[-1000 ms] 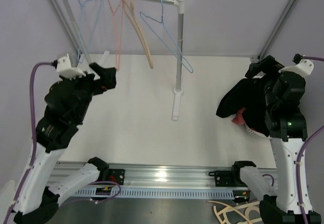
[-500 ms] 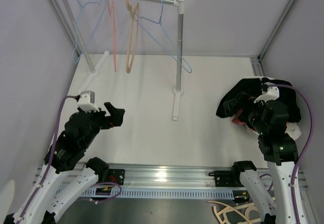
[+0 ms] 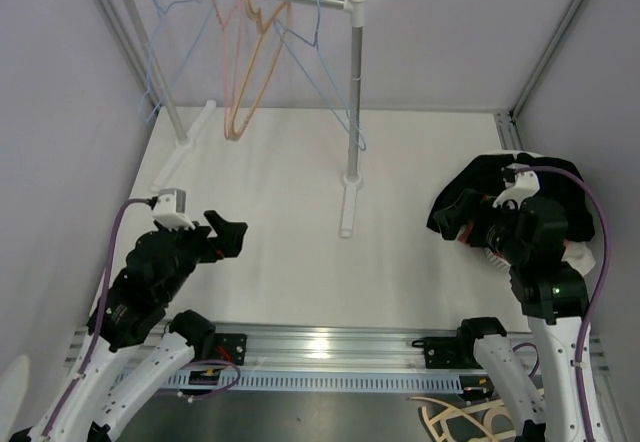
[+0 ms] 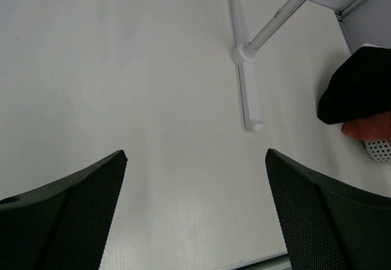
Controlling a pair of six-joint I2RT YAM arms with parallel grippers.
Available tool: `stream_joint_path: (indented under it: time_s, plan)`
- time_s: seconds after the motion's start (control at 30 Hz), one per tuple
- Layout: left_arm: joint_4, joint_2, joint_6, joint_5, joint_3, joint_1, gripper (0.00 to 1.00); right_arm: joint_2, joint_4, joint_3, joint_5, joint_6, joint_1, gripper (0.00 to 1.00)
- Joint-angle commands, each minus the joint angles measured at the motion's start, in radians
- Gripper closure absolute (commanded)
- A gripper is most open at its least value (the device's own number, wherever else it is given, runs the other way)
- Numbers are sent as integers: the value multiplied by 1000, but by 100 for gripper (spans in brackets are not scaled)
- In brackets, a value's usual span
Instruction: Remove the t-shirt from the hanger
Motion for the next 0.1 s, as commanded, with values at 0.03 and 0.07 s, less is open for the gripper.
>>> stream_joint_path:
  time_s: [0.03, 0.07]
  plan:
    - [14, 18, -11, -8, 20, -6, 1, -11, -15, 37, 1, -19, 8, 1]
    - [14, 20, -12, -8, 21, -6, 1, -13, -13, 37, -1, -19, 8, 1]
